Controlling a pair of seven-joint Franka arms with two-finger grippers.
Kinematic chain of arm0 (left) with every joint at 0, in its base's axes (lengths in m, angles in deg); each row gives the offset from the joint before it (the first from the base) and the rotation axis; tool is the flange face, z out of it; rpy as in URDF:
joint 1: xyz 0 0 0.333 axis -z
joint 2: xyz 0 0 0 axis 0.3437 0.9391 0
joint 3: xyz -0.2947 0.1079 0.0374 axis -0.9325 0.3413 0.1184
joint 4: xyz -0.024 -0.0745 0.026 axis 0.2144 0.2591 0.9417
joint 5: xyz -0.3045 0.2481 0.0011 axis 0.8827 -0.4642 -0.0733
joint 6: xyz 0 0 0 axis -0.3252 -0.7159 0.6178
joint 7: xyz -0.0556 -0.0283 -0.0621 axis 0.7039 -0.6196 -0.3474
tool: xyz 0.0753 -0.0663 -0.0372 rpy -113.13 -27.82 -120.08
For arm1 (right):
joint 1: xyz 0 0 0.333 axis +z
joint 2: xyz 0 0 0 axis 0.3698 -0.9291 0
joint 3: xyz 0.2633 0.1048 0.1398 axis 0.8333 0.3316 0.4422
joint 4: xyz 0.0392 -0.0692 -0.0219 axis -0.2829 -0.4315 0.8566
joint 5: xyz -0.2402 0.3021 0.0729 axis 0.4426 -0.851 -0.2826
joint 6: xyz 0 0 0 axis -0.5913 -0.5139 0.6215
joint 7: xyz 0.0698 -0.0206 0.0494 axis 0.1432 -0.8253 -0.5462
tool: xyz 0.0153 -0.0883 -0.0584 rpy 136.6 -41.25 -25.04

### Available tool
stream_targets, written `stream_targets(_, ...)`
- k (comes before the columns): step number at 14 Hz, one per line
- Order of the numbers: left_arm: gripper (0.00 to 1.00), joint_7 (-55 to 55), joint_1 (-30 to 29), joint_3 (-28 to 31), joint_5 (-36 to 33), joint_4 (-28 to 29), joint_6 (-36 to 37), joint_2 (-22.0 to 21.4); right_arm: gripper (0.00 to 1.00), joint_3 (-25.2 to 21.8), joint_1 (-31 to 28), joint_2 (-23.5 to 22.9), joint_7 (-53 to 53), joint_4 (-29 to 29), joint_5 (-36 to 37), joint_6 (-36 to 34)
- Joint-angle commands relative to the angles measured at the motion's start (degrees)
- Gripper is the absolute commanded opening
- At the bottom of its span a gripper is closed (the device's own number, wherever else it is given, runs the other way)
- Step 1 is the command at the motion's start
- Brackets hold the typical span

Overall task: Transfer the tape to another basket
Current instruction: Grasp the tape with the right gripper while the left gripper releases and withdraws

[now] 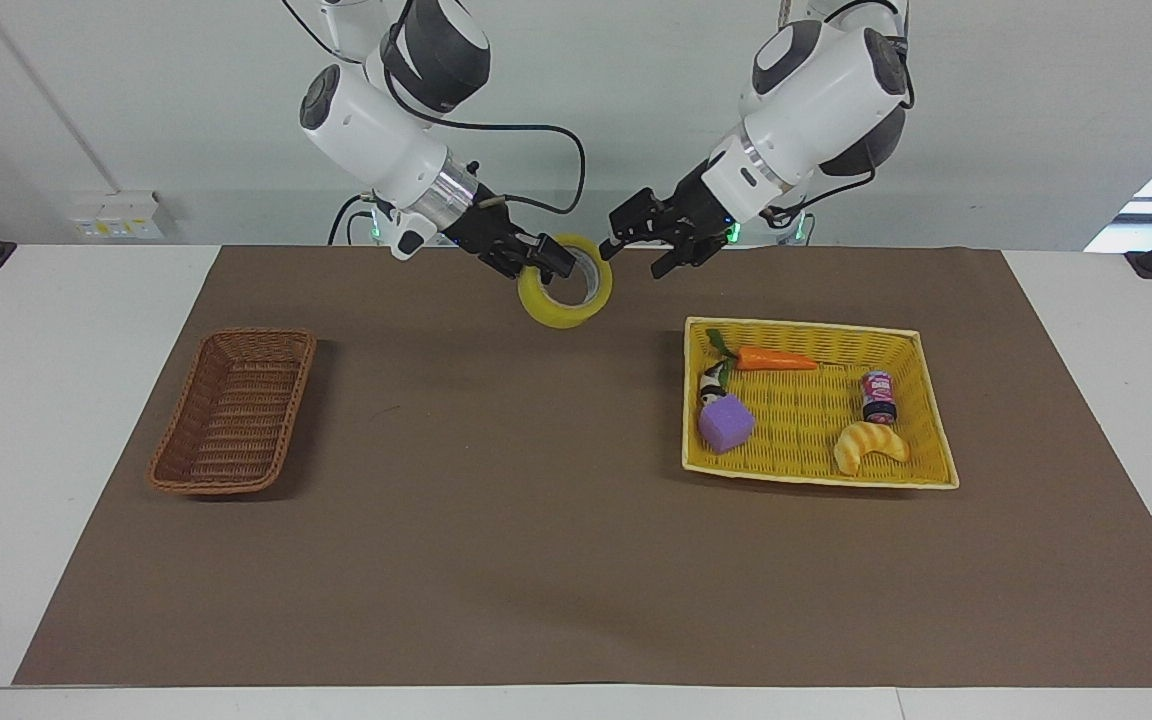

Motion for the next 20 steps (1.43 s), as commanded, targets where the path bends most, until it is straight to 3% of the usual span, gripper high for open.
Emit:
stream_targets(1,1.00,-0.28,-3.13,-0.08,-5.03,0.16,4.98,-0.93,0.00,0.36,-0.51,0.82,0.72,-0.48,-0.49,0.37)
stream_targets(7,1.00,0.68,-10.68,0.71,-25.53,-2.21,15.01,-2.60,0.00,0.36,-0.59,1.09,-0.06,-0.66,-0.40,-0.24)
stream_targets(11,1.00,10.49,-16.84,0.79,-31.17,-3.53,16.07,-2.25,0.00,0.10,-3.92,1.44,-3.31,-0.40,-0.40,-3.76)
stream_targets(17,1.00,24.49,-23.88,0.79,-37.95,-4.14,20.72,-2.34,0.00,-0.16,-20.08,2.67,-23.31,1.10,-0.40,-20.18)
stream_targets(20,1.00,24.68,-24.06,0.71,-40.23,-12.11,29.75,1.07,0.00,-0.25,-28.34,2.76,-32.91,1.28,3.79,-25.28)
